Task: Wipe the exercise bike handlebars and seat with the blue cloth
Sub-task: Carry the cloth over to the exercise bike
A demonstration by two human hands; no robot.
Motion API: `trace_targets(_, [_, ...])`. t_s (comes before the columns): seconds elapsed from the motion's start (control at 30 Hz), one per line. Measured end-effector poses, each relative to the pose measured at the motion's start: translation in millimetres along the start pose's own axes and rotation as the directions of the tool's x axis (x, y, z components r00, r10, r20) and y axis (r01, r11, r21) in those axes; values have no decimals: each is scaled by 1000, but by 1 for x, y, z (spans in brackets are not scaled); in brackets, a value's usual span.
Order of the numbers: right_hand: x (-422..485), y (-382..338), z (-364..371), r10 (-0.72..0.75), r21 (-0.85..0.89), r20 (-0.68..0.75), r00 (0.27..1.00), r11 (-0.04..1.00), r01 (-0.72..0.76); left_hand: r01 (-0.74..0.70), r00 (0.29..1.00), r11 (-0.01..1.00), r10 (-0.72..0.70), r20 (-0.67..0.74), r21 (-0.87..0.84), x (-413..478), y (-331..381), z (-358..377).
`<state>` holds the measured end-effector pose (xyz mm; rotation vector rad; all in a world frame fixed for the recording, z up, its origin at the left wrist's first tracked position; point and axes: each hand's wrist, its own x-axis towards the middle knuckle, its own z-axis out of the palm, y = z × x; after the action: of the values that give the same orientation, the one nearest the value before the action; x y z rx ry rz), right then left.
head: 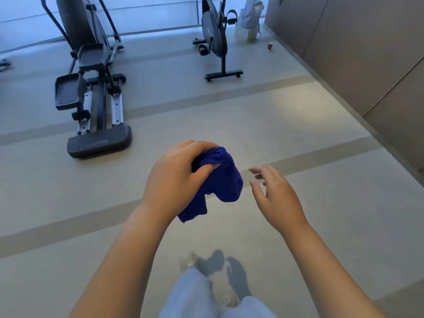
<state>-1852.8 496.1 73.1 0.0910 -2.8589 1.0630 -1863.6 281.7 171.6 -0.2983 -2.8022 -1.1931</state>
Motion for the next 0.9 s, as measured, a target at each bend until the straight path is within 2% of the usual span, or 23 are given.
trace_targets(0.33, [177,15,28,-2,11,89,996,1000,1,-57,998,996,59,31,-70,181,-46,20])
trace_targets(0.53, [288,20,24,49,-29,61,997,998,-47,-85,992,991,95,84,-105,297,-64,18])
trace_targets(0.73, [374,35,24,93,-1,50,994,996,-93,-71,988,990,87,127,-120,390,-76,25])
trace_targets(0.9, [445,63,23,67,-10,100,993,998,-66,-54,992,992,66,103,-116,465,-84,45])
